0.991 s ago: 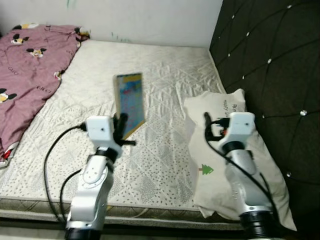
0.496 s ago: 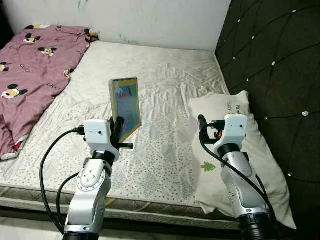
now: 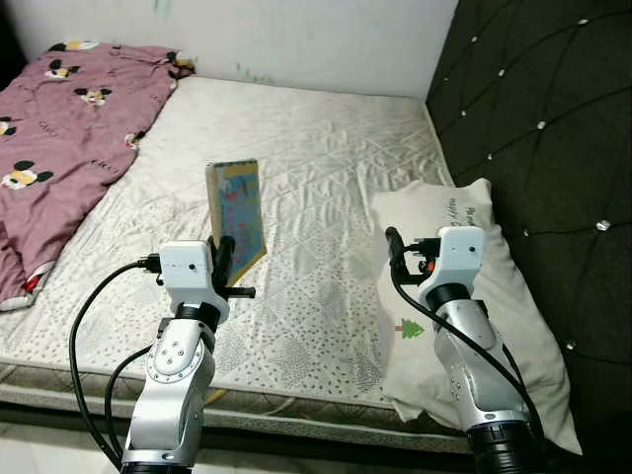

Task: Clean up the room

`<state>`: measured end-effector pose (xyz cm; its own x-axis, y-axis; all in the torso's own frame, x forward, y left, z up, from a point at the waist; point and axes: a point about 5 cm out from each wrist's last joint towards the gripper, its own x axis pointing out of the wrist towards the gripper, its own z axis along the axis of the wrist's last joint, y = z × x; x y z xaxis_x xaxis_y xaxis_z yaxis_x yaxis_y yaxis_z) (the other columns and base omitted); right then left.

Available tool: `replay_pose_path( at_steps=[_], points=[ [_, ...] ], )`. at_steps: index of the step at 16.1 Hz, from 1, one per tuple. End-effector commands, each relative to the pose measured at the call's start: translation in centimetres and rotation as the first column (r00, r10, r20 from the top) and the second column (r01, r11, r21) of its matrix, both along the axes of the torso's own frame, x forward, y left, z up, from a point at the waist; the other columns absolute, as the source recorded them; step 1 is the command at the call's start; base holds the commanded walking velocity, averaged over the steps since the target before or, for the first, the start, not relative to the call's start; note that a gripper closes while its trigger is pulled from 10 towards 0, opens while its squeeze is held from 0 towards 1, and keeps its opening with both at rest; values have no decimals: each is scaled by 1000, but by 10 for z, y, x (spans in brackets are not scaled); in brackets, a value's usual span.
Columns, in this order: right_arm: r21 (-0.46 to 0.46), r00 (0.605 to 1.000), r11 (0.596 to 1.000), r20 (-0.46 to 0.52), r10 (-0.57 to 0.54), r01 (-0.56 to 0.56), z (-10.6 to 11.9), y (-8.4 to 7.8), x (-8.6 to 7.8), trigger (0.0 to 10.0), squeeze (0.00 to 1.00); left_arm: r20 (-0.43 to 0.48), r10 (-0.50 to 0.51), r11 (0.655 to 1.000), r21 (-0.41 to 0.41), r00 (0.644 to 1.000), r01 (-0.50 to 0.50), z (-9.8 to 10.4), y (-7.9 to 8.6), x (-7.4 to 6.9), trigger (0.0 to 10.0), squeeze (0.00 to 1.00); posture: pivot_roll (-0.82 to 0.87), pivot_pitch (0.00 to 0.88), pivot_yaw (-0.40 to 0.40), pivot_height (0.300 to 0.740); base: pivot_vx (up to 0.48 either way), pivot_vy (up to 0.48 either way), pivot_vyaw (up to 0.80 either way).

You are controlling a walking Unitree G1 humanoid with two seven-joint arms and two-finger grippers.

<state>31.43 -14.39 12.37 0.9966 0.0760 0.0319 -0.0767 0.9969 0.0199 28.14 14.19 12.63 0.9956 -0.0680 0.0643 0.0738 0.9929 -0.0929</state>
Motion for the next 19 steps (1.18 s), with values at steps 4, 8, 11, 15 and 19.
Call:
replay_pose_path(
  at_steps=[4, 8, 11, 15, 19],
  points=[
    [6, 1000, 1000, -2, 2, -2, 1, 0, 0, 10000, 0, 51, -4, 1000, 3, 999, 4, 11, -2, 1, 10000, 0, -58, 78, -43, 719, 0, 0, 0],
    [6, 1000, 1000, -1, 0, 0, 1, 0, 0, 10000, 0, 55, -5, 1000, 2, 998, 5, 12, -4, 2, 10000, 0, -58, 90, -42, 676, 0, 0, 0],
    [9, 1000, 1000, -1, 2, -2, 2, 1, 1, 10000, 0, 57, -2, 1000, 0, 998, 2, 13, -5, 3, 10000, 0, -58, 94, -44, 642, 0, 0, 0],
    [11, 1000, 1000, 0, 6, -6, 2, 2, 2, 10000, 0, 59, 4, 1000, -4, 998, -3, 13, -5, 4, 10000, 0, -59, 97, -46, 603, 0, 0, 0],
    [9, 1000, 1000, -3, 7, -7, 1, 2, 2, 10000, 0, 61, 3, 1000, -12, 998, -2, 14, -6, 4, 10000, 0, -60, 99, -47, 591, 0, 0, 0]
  ],
)
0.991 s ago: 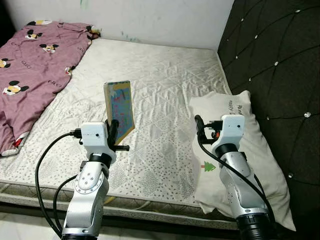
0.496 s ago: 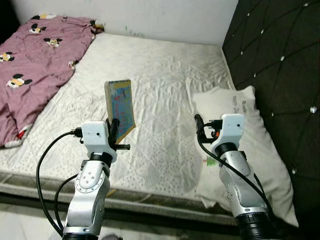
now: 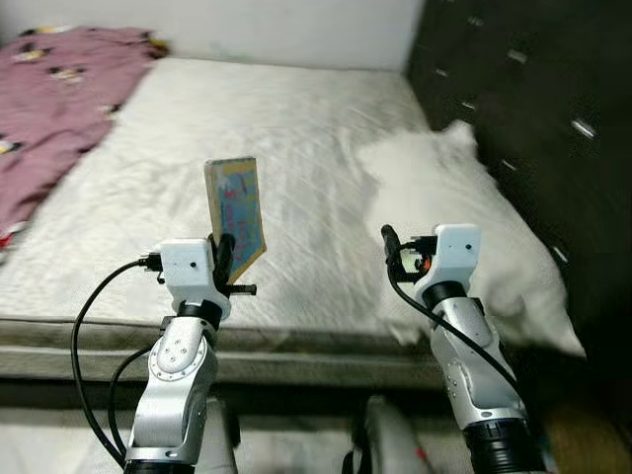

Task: Clean up the room

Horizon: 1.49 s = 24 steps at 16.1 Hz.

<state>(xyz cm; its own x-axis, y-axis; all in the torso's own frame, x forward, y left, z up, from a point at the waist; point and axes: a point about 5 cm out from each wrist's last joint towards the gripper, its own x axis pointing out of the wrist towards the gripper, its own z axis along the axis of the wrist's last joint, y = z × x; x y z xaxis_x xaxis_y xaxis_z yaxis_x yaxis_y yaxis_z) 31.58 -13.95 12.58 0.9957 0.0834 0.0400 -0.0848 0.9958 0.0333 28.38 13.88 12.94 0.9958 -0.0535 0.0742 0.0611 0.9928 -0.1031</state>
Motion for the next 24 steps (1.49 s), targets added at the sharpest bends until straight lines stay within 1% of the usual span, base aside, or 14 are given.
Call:
replay_pose_path(
  at_steps=[1, 8, 12, 17, 24],
  points=[
    [-6, 1000, 1000, -9, -1, 1, -1, -2, 1, 10000, 0, 52, -12, 1000, -1, 999, 13, 11, -3, 2, 10000, 0, -60, 99, -47, 591, 0, 0, 0],
    [-12, 1000, 1000, -10, 3, -3, -2, -1, 1, 10000, 0, 55, -25, 1000, -2, 998, 25, 12, -4, 3, 10000, 0, -59, 88, -43, 591, 0, 0, 0],
    [-15, 1000, 1000, -7, 9, -9, -2, -1, 2, 10000, 0, 77, -65, 998, -6, 995, 66, 14, -6, 1, 10000, 0, -58, 75, -42, 582, 0, 0, 0],
    [-19, 1000, 1000, -3, 12, -12, -1, -1, 2, 10000, 0, 89, -83, 996, -13, 993, 84, 15, -7, 2, 10000, 0, -59, 72, -43, 582, 307, 0, 0],
    [-24, 1000, 1000, -3, 5, -5, -2, -2, 1, 10000, 0, 96, -98, 995, -23, 991, 100, 16, -10, 2, 10000, 0, -65, 86, -42, 582, 480, 0, 0]
  ],
)
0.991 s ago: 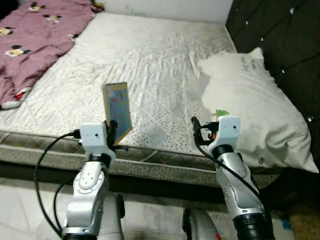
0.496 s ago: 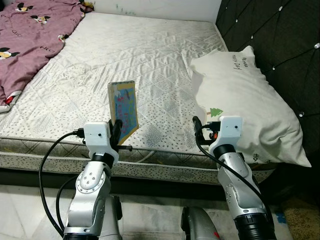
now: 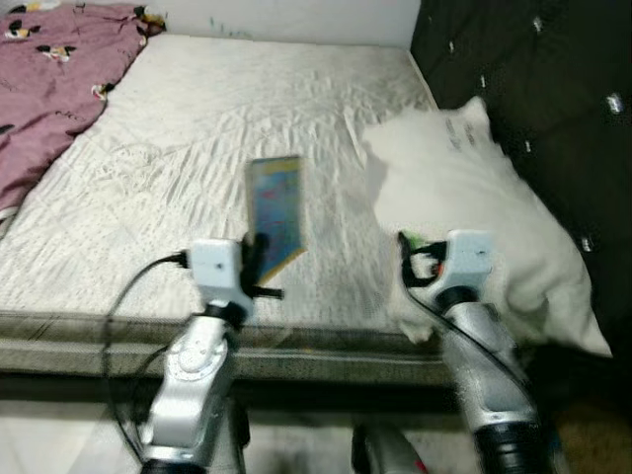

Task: Clean up the room

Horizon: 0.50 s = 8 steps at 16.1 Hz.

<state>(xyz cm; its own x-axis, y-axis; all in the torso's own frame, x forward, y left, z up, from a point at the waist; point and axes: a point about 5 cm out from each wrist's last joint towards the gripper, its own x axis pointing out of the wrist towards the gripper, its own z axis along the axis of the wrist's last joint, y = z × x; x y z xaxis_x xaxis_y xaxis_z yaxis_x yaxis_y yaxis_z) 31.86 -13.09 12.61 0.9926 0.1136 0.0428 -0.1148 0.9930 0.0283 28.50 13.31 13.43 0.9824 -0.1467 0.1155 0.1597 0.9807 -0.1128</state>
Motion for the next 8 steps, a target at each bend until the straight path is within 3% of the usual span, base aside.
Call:
replay_pose_path(
  at_steps=[1, 8],
  points=[
    [-21, 1000, 999, -7, -27, 27, -2, -11, -1, 10000, 0, 43, 4, 1000, -18, 999, -3, 11, -4, 1, 10000, 0, -64, 89, -42, 582, 480, 0, 0],
    [-33, 999, 998, -4, -49, 49, -2, -18, 2, 10000, 0, 15, 3, 1000, -25, 1000, -2, 7, -8, 2, 10000, 0, -65, 100, -43, 574, 0, 0, 0]
  ],
)
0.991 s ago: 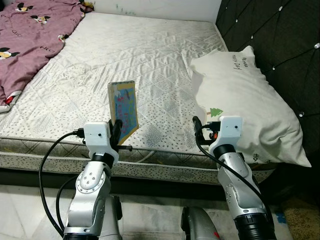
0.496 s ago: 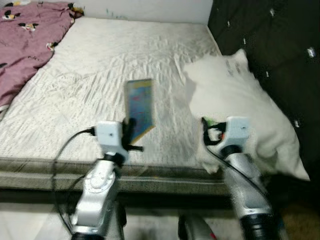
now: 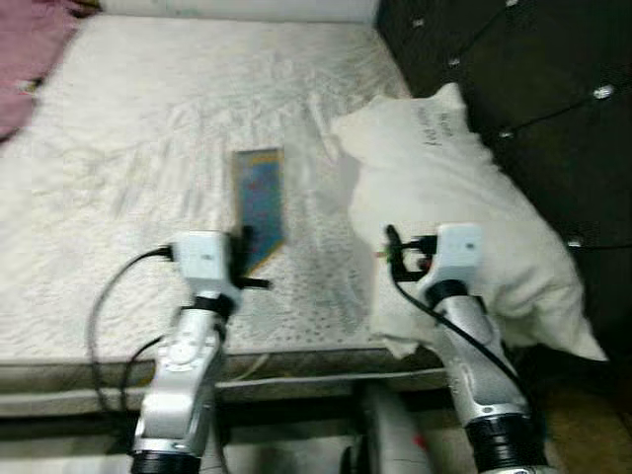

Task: Clean up the room

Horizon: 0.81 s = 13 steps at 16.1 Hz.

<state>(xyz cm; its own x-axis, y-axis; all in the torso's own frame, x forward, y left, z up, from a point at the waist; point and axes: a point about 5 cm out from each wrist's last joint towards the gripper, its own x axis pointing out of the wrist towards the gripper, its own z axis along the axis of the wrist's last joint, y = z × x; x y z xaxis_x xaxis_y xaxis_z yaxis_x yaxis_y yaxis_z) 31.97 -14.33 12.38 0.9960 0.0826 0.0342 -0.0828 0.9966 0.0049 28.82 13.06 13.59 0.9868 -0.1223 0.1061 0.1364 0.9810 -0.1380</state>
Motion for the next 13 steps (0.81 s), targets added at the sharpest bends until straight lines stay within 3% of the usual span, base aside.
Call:
replay_pose_path(
  at_steps=[1, 3, 4, 8, 10, 12, 13],
  points=[
    [-9, 1000, 1000, 1, -19, 19, 0, -7, 1, 10000, 0, 26, -20, 1000, -3, 999, 20, 6, -7, 0, 10000, 0, -65, 100, -43, 564, 0, 0, 0],
    [-10, 1000, 1000, 0, -20, 20, 0, -8, 0, 10000, 0, 15, -12, 999, -30, 1000, 13, 6, -9, 3, 10000, 0, -73, 102, -45, 544, 0, 0, 0],
    [-11, 1000, 1000, 0, -20, 20, 0, -8, 0, 10000, 0, -6, 8, 997, -80, 1000, -8, 5, -10, 8, 10000, 0, -76, 103, -47, 529, 0, 0, 0],
    [-27, 1000, 999, -3, -22, 22, -1, -11, 0, 10000, 0, -104, -45, 976, -218, 994, 22, 1, -29, 18, 10000, 0, -93, 102, -51, 529, 0, 0, 0],
    [-38, 999, 999, 0, -33, 33, 0, -15, 0, 10000, 0, -233, -114, 959, -279, 966, 46, -11, -42, 15, 10000, 0, -96, 103, -52, 529, 0, 0, 0],
    [-42, 999, 998, 1, -36, 36, 0, -15, 1, 10000, 0, -271, -159, 956, -282, 949, 79, -14, -48, 13, 10000, 0, -101, 98, -53, 529, 0, 0, 0],
    [-46, 999, 998, 3, -36, 36, 1, -16, 2, 10000, 0, -333, -243, 952, -260, 911, 159, -20, -56, 9, 10000, 0, -103, 94, -55, 529, 0, 0, 0]
  ],
)
